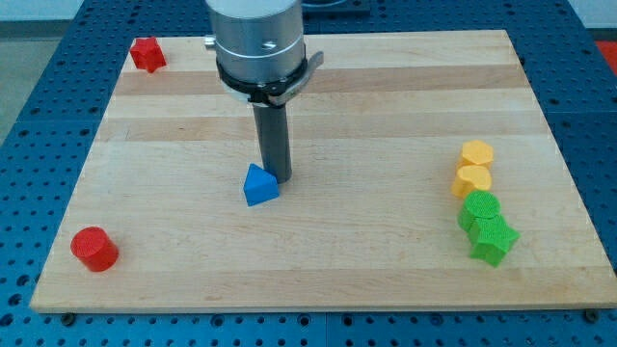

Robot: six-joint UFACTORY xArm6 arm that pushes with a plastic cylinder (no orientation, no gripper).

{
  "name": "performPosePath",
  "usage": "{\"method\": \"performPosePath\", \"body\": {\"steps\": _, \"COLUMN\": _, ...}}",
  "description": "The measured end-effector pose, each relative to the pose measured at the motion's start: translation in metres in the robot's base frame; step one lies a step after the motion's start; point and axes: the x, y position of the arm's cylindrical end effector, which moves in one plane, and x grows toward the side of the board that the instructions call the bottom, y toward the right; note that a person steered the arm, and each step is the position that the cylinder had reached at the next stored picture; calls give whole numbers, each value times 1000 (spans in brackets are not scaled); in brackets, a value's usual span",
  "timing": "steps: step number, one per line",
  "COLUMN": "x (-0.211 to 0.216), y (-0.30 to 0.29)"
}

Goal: Move the blue triangle bottom side of the blue cube

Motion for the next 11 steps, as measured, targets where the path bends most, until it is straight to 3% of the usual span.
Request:
{"method": "performPosePath", "body": {"steps": 1, "x": 2, "y": 45}}
{"method": "performPosePath", "body": {"steps": 2, "x": 30, "y": 66}}
{"method": "performPosePath", "body": {"steps": 3, "x": 65, "y": 44}}
{"method": "performPosePath", "body": {"steps": 4, "x": 45, "y": -23}}
{"method": "performPosePath", "body": {"steps": 5, "x": -31, "y": -59}}
{"method": "performPosePath", "body": {"steps": 6, "x": -69, "y": -71}}
{"method": "performPosePath", "body": {"steps": 7, "x": -70, "y": -71}}
{"method": "performPosePath", "body": {"steps": 8, "x": -96, "y": -74}}
{"method": "performPosePath", "body": {"steps": 9, "x": -151, "y": -74}}
{"method": "performPosePath", "body": {"steps": 10, "x": -145, "y": -74}}
{"method": "performPosePath", "body": {"steps": 11, "x": -108, "y": -75}}
